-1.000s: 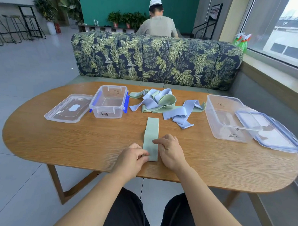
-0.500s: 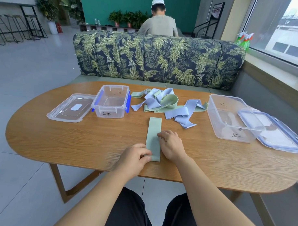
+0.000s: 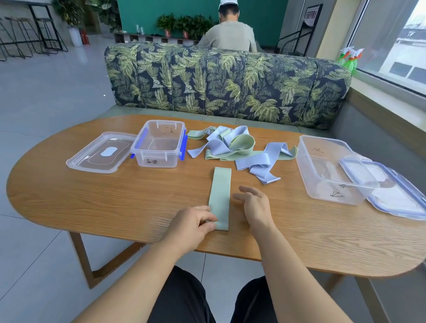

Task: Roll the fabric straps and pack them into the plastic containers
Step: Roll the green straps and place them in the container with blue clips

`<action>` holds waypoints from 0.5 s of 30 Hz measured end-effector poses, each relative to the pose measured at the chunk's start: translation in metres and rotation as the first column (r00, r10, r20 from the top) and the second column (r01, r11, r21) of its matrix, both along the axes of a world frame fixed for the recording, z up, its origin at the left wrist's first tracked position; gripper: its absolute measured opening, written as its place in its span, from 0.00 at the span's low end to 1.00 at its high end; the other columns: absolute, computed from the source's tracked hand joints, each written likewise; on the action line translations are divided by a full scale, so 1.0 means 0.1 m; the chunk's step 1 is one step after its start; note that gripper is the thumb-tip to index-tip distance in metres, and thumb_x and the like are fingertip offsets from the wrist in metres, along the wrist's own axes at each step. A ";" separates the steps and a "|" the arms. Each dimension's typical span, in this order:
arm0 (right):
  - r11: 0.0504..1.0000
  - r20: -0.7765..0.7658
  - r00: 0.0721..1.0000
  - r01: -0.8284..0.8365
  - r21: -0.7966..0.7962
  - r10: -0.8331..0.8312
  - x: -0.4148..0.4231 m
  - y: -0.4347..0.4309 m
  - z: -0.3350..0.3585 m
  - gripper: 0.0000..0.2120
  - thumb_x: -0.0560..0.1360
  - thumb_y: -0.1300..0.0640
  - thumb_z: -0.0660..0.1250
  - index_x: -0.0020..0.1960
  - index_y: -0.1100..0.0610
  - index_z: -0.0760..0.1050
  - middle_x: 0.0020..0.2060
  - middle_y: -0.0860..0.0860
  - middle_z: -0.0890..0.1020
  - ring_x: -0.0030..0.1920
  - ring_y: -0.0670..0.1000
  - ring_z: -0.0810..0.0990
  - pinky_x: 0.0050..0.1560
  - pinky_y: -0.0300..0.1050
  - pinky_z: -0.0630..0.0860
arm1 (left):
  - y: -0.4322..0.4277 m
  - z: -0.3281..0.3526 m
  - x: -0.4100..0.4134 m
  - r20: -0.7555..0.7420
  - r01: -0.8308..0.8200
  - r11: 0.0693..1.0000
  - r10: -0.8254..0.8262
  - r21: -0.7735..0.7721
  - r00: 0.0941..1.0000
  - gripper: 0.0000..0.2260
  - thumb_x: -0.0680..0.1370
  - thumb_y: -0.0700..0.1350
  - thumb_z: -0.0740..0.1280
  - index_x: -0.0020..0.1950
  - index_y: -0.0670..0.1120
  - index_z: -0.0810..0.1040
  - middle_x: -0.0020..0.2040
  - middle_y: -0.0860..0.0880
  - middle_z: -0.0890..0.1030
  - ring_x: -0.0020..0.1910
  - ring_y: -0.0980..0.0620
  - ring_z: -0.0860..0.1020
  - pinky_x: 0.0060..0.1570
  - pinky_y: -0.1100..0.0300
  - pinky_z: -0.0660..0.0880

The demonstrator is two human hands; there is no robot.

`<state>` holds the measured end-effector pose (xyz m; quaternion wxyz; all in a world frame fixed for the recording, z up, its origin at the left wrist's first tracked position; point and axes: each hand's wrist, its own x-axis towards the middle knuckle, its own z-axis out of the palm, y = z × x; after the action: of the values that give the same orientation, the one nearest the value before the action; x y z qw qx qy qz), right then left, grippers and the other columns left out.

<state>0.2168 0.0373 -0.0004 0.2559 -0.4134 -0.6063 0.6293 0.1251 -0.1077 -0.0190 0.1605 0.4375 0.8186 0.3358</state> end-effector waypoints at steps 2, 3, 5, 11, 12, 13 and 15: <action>0.988 0.008 0.997 -0.075 0.134 0.075 0.02 -0.05 -0.01 0.15 0.76 0.66 0.57 0.56 0.57 0.79 0.49 0.52 0.84 0.47 0.44 0.79 0.40 0.29 0.71 | 0.00 0.00 0.00 -0.002 -0.001 1.000 0.001 -0.012 1.000 0.12 0.78 0.46 0.68 0.61 0.49 0.81 0.70 0.54 0.72 0.68 0.56 0.70 0.63 0.68 0.61; 0.967 0.051 0.988 -0.153 0.205 0.145 0.01 -0.08 -0.04 0.15 0.76 0.66 0.58 0.53 0.57 0.81 0.48 0.51 0.85 0.50 0.46 0.79 0.47 0.32 0.74 | 0.01 0.00 0.00 -0.003 0.001 1.000 -0.001 -0.018 1.000 0.11 0.78 0.47 0.68 0.60 0.50 0.82 0.70 0.54 0.72 0.68 0.56 0.70 0.63 0.67 0.61; 0.890 0.226 0.938 -0.327 0.318 0.264 -0.01 -0.11 -0.11 0.15 0.75 0.65 0.58 0.49 0.55 0.84 0.49 0.49 0.85 0.53 0.47 0.80 0.58 0.40 0.74 | 0.02 -0.01 0.00 -0.005 0.007 1.000 -0.007 -0.020 1.000 0.11 0.78 0.47 0.68 0.59 0.50 0.82 0.70 0.55 0.73 0.68 0.55 0.71 0.66 0.64 0.63; 0.902 0.263 0.944 -0.283 0.327 0.200 -0.01 -0.02 -0.16 0.15 0.76 0.65 0.58 0.49 0.56 0.84 0.51 0.49 0.84 0.53 0.46 0.79 0.55 0.35 0.70 | 0.01 0.02 0.01 -0.004 0.011 1.000 -0.011 -0.026 1.000 0.12 0.78 0.46 0.68 0.61 0.49 0.81 0.71 0.53 0.72 0.68 0.55 0.70 0.68 0.62 0.63; 0.923 0.217 0.960 -0.239 0.302 0.177 0.00 -0.01 -0.15 0.15 0.76 0.66 0.59 0.49 0.56 0.84 0.50 0.50 0.85 0.51 0.46 0.80 0.53 0.34 0.71 | 0.01 0.03 0.01 -0.006 0.014 1.000 -0.014 -0.024 1.000 0.12 0.78 0.46 0.68 0.62 0.48 0.81 0.70 0.53 0.72 0.68 0.55 0.71 0.67 0.63 0.63; 0.939 0.169 0.976 -0.181 0.292 0.135 0.03 -0.01 -0.14 0.15 0.76 0.66 0.59 0.48 0.56 0.84 0.48 0.50 0.85 0.49 0.45 0.81 0.49 0.32 0.72 | 0.01 0.03 0.01 -0.007 0.017 1.000 -0.017 -0.025 1.000 0.12 0.79 0.45 0.67 0.61 0.48 0.81 0.69 0.53 0.74 0.67 0.54 0.72 0.65 0.64 0.64; 0.938 0.126 0.990 -0.095 0.333 0.056 0.12 -0.04 -0.10 0.14 0.74 0.66 0.61 0.47 0.56 0.84 0.43 0.48 0.85 0.43 0.46 0.80 0.41 0.28 0.72 | 0.01 0.05 0.02 -0.014 0.025 0.999 -0.025 -0.029 1.000 0.11 0.79 0.45 0.67 0.59 0.46 0.82 0.59 0.52 0.78 0.63 0.52 0.75 0.59 0.64 0.66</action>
<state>0.2291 0.0333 -0.0104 0.2635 -0.3751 -0.7344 0.5006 0.1271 -0.1064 -0.0136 0.1650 0.4476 0.8189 0.3190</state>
